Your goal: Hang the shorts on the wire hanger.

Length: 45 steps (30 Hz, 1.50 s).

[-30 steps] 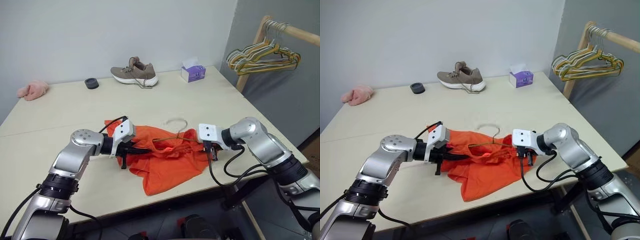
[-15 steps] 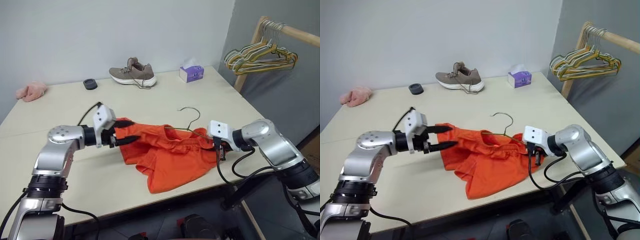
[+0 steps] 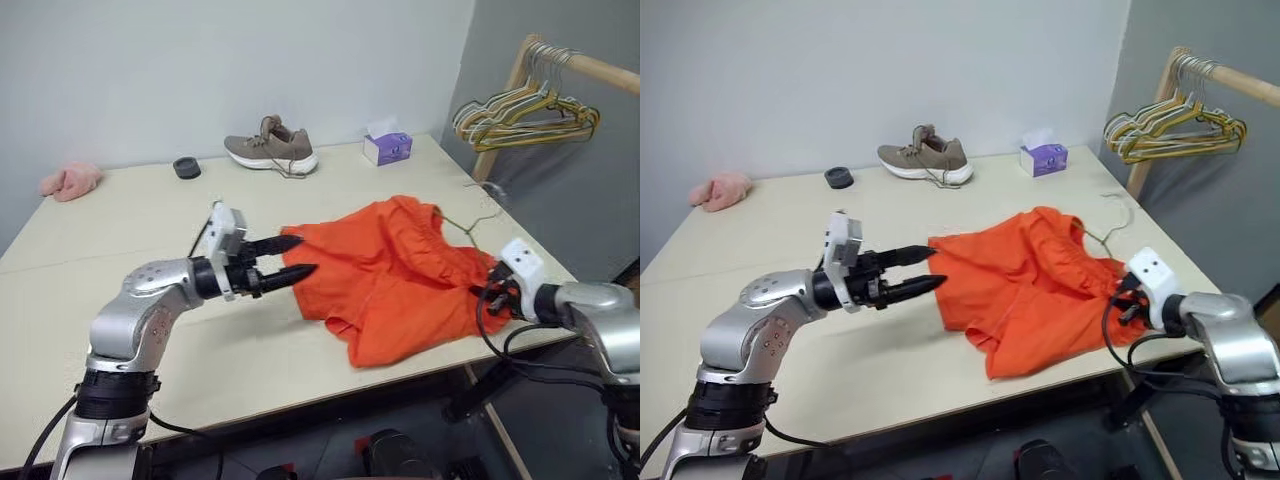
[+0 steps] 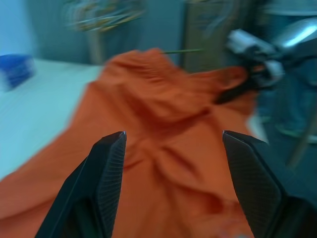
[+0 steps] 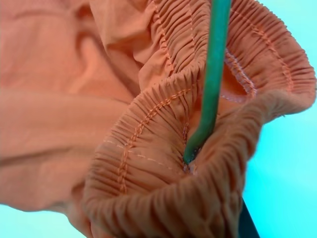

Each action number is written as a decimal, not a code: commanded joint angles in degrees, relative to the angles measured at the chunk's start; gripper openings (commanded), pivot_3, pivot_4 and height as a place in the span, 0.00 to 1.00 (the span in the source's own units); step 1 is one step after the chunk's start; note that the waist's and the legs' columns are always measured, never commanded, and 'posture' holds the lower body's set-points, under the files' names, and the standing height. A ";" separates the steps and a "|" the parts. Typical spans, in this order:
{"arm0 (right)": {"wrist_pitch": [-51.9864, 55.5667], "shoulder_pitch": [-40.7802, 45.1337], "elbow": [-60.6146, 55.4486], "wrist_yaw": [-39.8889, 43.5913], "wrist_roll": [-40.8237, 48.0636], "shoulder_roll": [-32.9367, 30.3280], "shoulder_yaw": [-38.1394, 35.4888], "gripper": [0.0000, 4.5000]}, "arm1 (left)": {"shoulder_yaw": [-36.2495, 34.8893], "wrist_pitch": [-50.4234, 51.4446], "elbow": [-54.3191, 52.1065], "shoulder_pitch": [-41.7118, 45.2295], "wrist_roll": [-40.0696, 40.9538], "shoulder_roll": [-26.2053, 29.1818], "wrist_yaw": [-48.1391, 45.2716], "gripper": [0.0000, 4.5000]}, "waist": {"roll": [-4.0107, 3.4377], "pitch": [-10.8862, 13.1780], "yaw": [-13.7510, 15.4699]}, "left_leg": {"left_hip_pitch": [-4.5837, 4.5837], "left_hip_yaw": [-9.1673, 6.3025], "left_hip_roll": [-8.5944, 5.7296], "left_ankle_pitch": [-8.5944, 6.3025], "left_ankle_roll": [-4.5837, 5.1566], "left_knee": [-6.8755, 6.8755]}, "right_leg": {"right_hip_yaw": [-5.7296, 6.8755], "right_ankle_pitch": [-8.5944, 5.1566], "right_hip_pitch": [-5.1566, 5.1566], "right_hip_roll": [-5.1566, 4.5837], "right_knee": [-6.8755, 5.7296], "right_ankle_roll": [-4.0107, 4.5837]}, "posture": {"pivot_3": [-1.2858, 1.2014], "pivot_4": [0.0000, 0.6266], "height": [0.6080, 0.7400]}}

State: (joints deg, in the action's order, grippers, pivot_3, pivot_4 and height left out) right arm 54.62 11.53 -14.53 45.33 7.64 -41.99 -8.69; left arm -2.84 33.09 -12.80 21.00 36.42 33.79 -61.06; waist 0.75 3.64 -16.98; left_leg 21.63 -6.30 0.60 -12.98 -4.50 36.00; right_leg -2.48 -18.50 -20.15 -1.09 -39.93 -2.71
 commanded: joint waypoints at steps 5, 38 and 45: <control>10.86 -2.74 -5.89 -13.74 0.40 5.77 -12.56 0.00 | 3.95 -0.07 -3.76 4.36 2.05 -4.36 0.46 1.00 | -0.02 -0.02 -2.14 | -0.15 0.12 -0.02 0.02 0.02 0.03 | -0.11 0.08 0.11 0.03 0.01 -0.14 | 0.36 0.00 1.00; 19.51 31.62 27.66 -40.74 -3.27 -3.07 -30.19 0.00 | 14.43 -8.98 -0.91 13.02 -3.88 -17.59 0.96 1.00 | -0.40 -0.18 -8.65 | -0.79 0.72 -0.04 -0.22 0.42 -0.29 | -0.59 0.14 0.92 -0.01 1.04 -0.33 | 0.34 0.00 1.00; 23.41 32.62 28.55 -41.27 -2.14 -2.45 -30.84 0.00 | 14.78 -7.71 -2.16 12.72 -2.04 -17.94 0.17 1.00 | -0.35 -0.16 -8.54 | -0.82 1.05 -0.04 -0.24 0.44 -0.27 | -0.97 0.23 0.91 -0.01 1.15 -0.56 | 0.35 0.00 1.00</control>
State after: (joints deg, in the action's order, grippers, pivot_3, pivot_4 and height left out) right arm 77.29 42.72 14.55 4.50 4.83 -43.99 -38.80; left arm 12.03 25.52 -13.01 32.88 33.05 16.06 -60.53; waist 0.40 3.49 -25.52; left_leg 20.81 -5.15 0.56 -13.23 -4.04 35.73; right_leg -3.53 -18.24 -19.24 -1.10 -38.73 -3.32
